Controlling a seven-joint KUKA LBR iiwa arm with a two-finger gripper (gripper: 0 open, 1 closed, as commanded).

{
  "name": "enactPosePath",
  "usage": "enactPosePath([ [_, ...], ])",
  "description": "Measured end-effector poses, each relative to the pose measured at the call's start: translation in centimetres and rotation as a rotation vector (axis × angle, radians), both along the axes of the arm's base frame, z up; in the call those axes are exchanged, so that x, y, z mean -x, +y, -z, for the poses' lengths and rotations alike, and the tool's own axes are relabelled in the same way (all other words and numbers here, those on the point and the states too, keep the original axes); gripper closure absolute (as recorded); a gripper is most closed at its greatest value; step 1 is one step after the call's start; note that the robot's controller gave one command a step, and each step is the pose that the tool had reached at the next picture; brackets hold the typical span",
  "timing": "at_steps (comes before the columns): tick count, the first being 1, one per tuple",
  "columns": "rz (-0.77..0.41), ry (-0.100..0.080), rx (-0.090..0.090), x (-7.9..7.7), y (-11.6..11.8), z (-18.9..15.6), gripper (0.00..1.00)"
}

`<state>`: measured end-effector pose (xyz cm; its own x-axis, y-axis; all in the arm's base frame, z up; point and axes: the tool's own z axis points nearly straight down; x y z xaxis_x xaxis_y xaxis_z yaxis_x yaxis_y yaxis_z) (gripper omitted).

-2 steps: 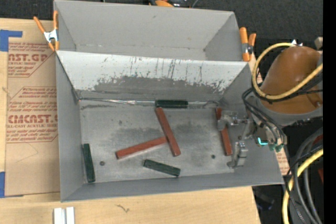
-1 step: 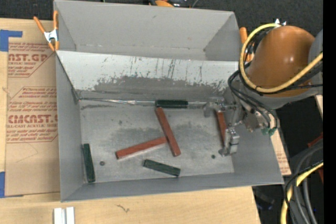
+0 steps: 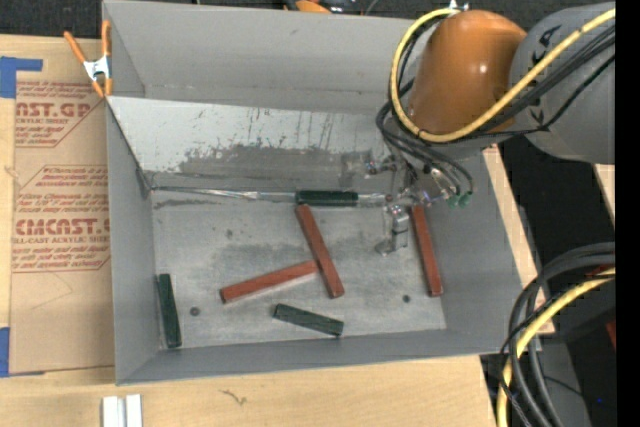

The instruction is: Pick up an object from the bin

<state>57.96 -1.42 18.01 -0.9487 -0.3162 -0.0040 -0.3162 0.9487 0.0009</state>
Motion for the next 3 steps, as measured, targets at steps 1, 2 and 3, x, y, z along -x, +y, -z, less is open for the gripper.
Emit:
enactPosePath([
  [1, -0.222, 0.007, -0.002, 3.3, 10.5, 8.2, 0.00],
  [2, -0.319, 0.001, 0.001, -0.5, 11.4, 11.1, 0.00],
  [3, -0.319, 0.001, 0.001, -0.5, 11.4, 11.0, 1.00],
])
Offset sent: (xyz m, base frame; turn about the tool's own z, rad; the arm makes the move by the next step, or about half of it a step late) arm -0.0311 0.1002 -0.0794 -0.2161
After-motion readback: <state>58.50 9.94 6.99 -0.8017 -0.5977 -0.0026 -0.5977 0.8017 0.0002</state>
